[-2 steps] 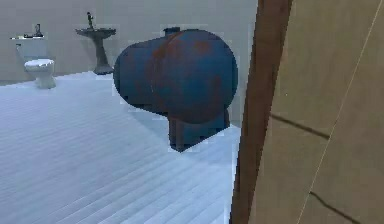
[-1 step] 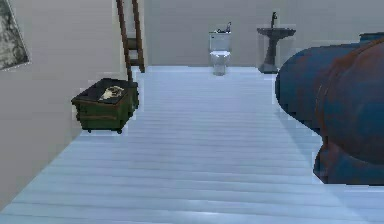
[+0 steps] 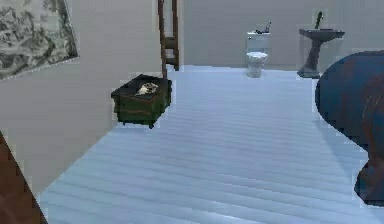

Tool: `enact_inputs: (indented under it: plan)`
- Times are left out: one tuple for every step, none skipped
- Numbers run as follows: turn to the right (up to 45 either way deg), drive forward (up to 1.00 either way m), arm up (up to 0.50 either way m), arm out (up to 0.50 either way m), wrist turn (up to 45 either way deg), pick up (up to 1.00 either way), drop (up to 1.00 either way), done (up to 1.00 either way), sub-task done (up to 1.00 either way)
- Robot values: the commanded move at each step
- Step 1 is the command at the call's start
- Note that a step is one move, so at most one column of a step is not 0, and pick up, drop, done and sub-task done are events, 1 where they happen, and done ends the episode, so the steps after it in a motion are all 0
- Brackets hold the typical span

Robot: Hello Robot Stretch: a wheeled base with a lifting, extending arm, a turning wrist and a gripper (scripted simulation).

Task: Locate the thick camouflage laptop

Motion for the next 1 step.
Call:
enact_inputs:
  plan:
    - [0.0,1.00,0.00,0.00,0.0,0.00,0.00,0.00,0.00]
